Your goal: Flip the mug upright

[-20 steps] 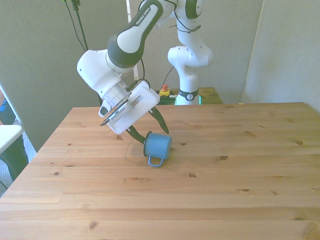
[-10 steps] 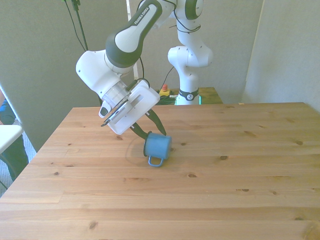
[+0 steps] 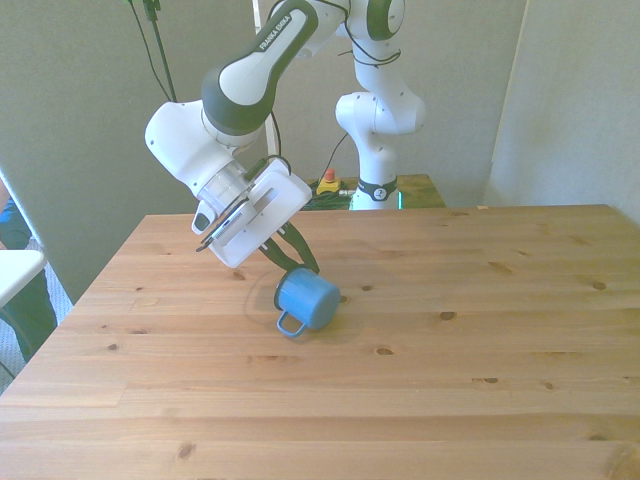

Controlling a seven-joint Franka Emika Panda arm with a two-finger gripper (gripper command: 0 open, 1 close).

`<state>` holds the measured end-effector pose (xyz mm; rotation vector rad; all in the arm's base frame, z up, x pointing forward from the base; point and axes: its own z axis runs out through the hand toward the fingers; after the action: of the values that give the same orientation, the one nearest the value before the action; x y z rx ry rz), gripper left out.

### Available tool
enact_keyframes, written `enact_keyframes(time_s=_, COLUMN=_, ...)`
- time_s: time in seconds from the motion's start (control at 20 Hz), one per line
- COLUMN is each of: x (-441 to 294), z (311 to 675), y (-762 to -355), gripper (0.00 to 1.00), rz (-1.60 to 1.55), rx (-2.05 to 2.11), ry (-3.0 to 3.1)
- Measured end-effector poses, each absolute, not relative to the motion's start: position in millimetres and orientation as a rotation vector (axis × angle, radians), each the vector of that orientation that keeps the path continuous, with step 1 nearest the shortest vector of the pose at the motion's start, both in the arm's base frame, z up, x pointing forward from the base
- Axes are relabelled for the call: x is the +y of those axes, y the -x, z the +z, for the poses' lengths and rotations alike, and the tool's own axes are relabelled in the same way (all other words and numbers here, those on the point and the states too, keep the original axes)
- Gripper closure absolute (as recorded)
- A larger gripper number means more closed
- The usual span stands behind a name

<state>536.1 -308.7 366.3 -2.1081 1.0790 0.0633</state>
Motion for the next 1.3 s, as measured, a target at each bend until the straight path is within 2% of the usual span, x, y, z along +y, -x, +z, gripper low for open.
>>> enact_keyframes(time_s=0.35, x=-301.0, z=374.3, y=-543.9, gripper=1.00, rz=0.050, rx=1.052, ry=2.123)
enact_keyframes(time_s=1.3, x=-284.9, z=449.0, y=-556.3, gripper=1.00, rz=-0.130, rx=1.227, ry=2.332)
